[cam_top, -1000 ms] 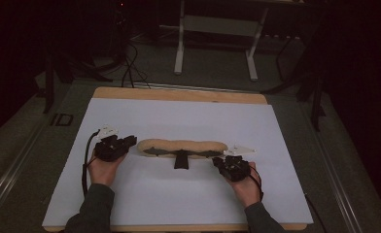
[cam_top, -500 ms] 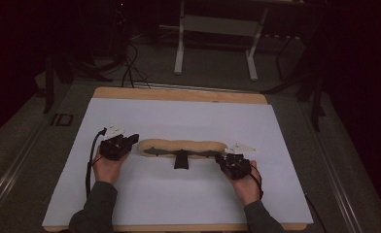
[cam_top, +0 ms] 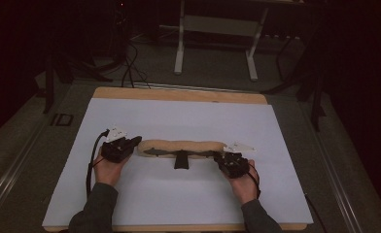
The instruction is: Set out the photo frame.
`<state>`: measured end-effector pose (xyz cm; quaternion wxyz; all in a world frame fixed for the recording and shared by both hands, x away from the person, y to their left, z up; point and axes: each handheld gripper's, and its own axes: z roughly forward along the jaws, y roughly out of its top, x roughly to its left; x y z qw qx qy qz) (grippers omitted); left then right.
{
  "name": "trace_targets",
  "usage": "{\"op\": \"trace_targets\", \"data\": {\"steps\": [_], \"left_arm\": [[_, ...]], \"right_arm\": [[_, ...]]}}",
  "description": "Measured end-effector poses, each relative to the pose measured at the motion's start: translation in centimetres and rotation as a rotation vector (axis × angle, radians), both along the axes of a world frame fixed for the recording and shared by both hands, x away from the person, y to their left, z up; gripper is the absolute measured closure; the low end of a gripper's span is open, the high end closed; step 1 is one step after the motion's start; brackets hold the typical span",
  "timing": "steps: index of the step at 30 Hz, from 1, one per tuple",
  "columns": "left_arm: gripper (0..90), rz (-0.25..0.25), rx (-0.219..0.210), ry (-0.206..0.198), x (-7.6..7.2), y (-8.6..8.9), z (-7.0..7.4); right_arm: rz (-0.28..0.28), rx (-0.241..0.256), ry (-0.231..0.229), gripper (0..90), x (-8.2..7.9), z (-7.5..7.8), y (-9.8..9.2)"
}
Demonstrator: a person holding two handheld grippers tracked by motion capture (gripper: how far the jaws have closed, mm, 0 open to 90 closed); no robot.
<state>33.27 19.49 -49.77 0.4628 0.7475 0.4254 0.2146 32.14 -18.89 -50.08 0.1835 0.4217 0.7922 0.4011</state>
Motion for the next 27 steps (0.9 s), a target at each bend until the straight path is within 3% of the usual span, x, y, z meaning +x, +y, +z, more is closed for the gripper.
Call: {"op": "trace_targets", "data": {"steps": [27], "left_arm": [[90.0,-0.023,0.017,-0.017,-1.4,0.0,-0.1]], "right_arm": [[-0.021,0.037,0.007,89.9,0.4,0.3,-0.3]]}}
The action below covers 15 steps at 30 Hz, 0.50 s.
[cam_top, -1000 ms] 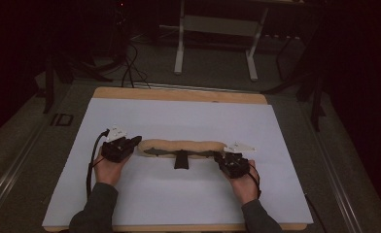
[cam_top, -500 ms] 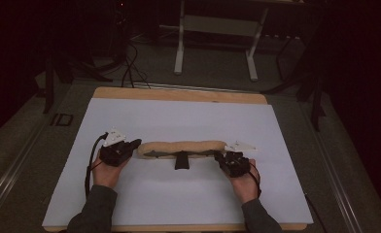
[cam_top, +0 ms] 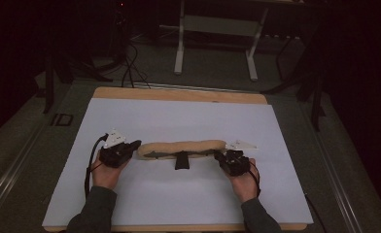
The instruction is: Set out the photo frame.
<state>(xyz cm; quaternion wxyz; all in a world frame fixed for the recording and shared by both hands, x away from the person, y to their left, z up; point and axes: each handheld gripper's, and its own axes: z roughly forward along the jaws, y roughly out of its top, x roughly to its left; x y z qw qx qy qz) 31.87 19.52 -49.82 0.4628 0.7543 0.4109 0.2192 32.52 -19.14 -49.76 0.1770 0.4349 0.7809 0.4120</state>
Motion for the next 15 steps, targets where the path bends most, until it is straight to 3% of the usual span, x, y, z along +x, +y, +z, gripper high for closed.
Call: {"op": "trace_targets", "data": {"steps": [15], "left_arm": [[90.0,-0.012,0.012,0.001,-0.84,-0.14,0.1]], "right_arm": [[-0.004,-0.01,-0.004,89.9,0.38,0.79,0.22]]}}
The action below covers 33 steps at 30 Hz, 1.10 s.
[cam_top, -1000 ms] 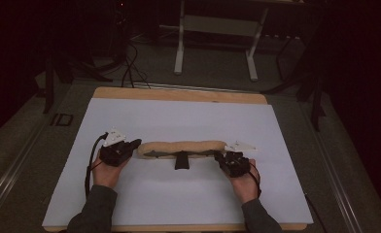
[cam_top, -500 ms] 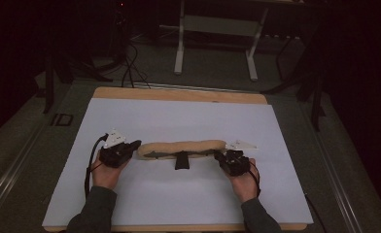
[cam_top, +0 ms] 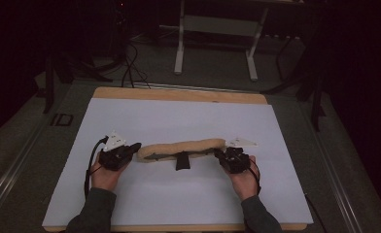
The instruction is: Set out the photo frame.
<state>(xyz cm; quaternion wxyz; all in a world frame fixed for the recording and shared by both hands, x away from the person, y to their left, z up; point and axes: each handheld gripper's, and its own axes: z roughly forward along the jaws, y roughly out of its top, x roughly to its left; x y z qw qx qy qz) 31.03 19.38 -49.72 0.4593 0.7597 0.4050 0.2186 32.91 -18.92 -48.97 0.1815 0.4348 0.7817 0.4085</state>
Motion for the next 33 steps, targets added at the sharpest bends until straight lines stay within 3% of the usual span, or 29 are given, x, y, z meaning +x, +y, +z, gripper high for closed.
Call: {"op": "trace_targets", "data": {"steps": [15,33], "left_arm": [[90.0,-0.011,0.009,-0.006,-0.9,-0.2,0.0],[90.0,-0.035,0.013,-0.012,-2.1,-0.6,-0.1]], "right_arm": [[0.012,-0.056,0.012,89.8,0.6,0.7,0.5],[0.021,-0.072,0.009,89.7,1.1,1.6,1.1]]}}
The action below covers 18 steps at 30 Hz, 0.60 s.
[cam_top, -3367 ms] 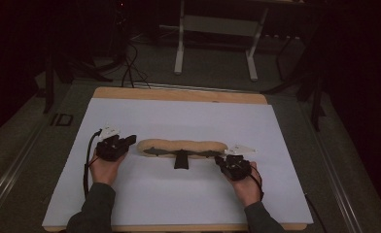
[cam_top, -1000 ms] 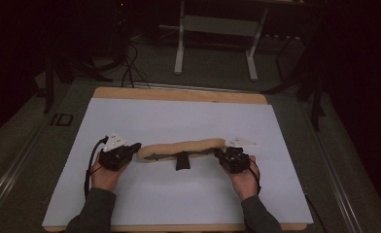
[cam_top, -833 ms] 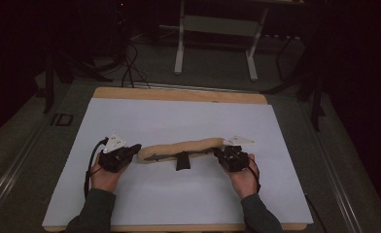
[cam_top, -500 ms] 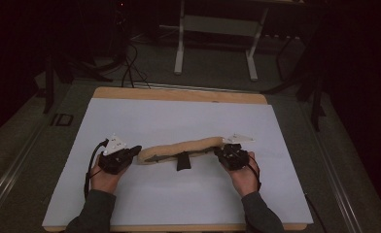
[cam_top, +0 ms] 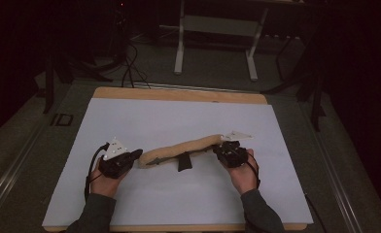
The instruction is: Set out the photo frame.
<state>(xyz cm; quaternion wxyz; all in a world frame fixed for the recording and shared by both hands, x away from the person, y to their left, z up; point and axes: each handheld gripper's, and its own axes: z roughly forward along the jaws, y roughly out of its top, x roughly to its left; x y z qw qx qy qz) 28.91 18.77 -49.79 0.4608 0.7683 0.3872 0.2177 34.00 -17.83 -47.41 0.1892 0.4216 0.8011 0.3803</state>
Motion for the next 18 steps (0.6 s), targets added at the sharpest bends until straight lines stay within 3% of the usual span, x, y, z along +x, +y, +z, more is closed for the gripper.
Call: {"op": "trace_targets", "data": {"steps": [18], "left_arm": [[90.0,-0.021,0.006,-0.006,-0.71,-0.59,-0.04]], "right_arm": [[0.008,-0.024,0.005,89.6,0.26,0.32,0.89]]}}
